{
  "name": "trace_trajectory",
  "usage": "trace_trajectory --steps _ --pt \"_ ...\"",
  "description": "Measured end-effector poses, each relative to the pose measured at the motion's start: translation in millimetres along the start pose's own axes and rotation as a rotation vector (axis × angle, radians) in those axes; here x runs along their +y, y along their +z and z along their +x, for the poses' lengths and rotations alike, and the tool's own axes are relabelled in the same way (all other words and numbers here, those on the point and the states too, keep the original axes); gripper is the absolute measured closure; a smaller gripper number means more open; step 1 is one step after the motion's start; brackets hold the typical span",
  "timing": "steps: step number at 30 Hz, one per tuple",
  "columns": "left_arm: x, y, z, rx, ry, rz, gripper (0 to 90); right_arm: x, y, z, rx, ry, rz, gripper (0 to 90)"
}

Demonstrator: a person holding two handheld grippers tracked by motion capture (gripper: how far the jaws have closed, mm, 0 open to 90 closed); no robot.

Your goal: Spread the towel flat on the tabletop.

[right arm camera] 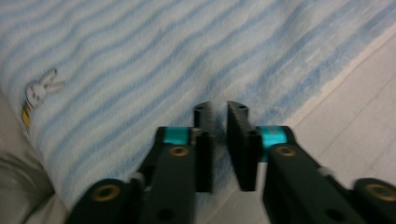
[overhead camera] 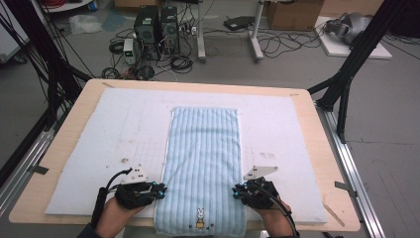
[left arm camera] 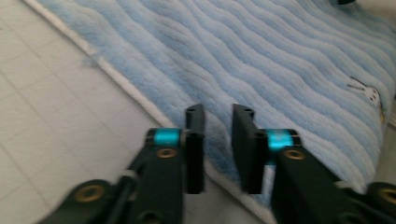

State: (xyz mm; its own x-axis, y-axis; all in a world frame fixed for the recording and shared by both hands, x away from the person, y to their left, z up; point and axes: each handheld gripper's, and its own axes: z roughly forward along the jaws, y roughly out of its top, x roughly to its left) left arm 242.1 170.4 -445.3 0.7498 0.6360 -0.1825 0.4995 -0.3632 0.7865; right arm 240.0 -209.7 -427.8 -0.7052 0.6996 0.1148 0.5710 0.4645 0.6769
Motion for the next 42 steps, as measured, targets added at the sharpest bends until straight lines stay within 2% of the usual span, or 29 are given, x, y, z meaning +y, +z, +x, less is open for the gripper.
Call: trace_trajectory --steps 2,4,6,7,9,12,14,16,17,20,22,26,27,28,29,32,34,37,40,42 --pt "3.7 -0.3 5.1 0.012 -0.018 -0.038 61.1 3.2 -0.1 -0.6 -0.016 0.006 -0.068 65.4" --pt "8.5 0.0 10.2 0.024 -0.022 -0.052 56.1 7.3 3.9 0.2 -0.022 0.015 -0.121 62.0" --pt "12.7 0.7 16.2 0.035 -0.018 -0.081 52.3 12.7 11.6 3.5 -0.025 0.010 -0.148 60.5" --pt "14.7 1.0 19.5 0.040 -0.032 -0.091 51.4 15.5 16.4 6.2 -0.016 0.011 -0.148 60.6" --pt "19.7 1.4 28.0 0.051 -0.040 -0.109 51.4 20.5 27.8 11.8 0.006 -0.017 -0.132 63.5" --pt "28.2 0.2 40.9 0.063 -0.076 -0.137 51.6 22.8 45.1 18.9 0.018 -0.062 -0.049 73.2" --pt "33.9 -0.2 48.8 0.069 -0.102 -0.153 51.8 22.7 45.5 19.3 0.017 -0.064 -0.046 80.9" --pt "37.7 0.3 53.9 0.079 -0.115 -0.160 51.8 23.4 42.9 18.0 0.035 -0.078 -0.014 86.8" --pt "39.6 0.6 56.6 0.077 -0.123 -0.157 51.7 23.2 41.8 17.2 0.052 -0.074 -0.002 87.2" --pt "44.7 2.9 61.3 0.087 -0.130 -0.153 51.2 22.1 38.1 14.7 0.099 -0.101 0.024 87.2" --pt "46.9 5.2 62.6 0.088 -0.127 -0.144 51.3 19.8 36.9 14.0 0.114 -0.111 0.019 85.5" --pt "50.6 15.6 66.0 0.110 -0.127 -0.121 51.7 20.3 35.5 12.9 0.147 -0.111 0.014 73.2" --pt "51.2 19.1 66.7 0.107 -0.123 -0.108 52.7 20.6 33.5 11.9 0.138 -0.099 -0.006 69.8" --pt "51.3 22.2 66.1 0.102 -0.122 -0.099 54.4 21.2 29.3 8.2 0.125 -0.077 -0.056 65.5" --pt "51.3 24.2 65.4 0.102 -0.115 -0.091 55.8 21.7 25.2 3.6 0.097 -0.056 -0.100 65.3" --pt "51.6 30.9 63.3 0.109 -0.086 -0.066 59.7 23.5 16.1 -15.9 -0.015 0.010 -0.171 65.1" --pt "52.1 34.2 63.9 0.118 -0.094 -0.073 61.0 26.1 15.0 -34.7 -0.091 0.049 -0.172 68.3" --pt "51.7 37.6 65.4 0.123 -0.093 -0.073 63.5 31.1 24.3 -61.6 -0.155 0.087 -0.143 73.3" --pt "50.0 38.5 65.8 0.136 -0.084 -0.058 63.5 37.9 39.7 -76.8 -0.174 0.095 -0.108 75.1" --pt "49.4 38.2 64.9 0.137 -0.089 -0.058 63.4 41.5 47.4 -78.1 -0.180 0.079 -0.082 76.6"
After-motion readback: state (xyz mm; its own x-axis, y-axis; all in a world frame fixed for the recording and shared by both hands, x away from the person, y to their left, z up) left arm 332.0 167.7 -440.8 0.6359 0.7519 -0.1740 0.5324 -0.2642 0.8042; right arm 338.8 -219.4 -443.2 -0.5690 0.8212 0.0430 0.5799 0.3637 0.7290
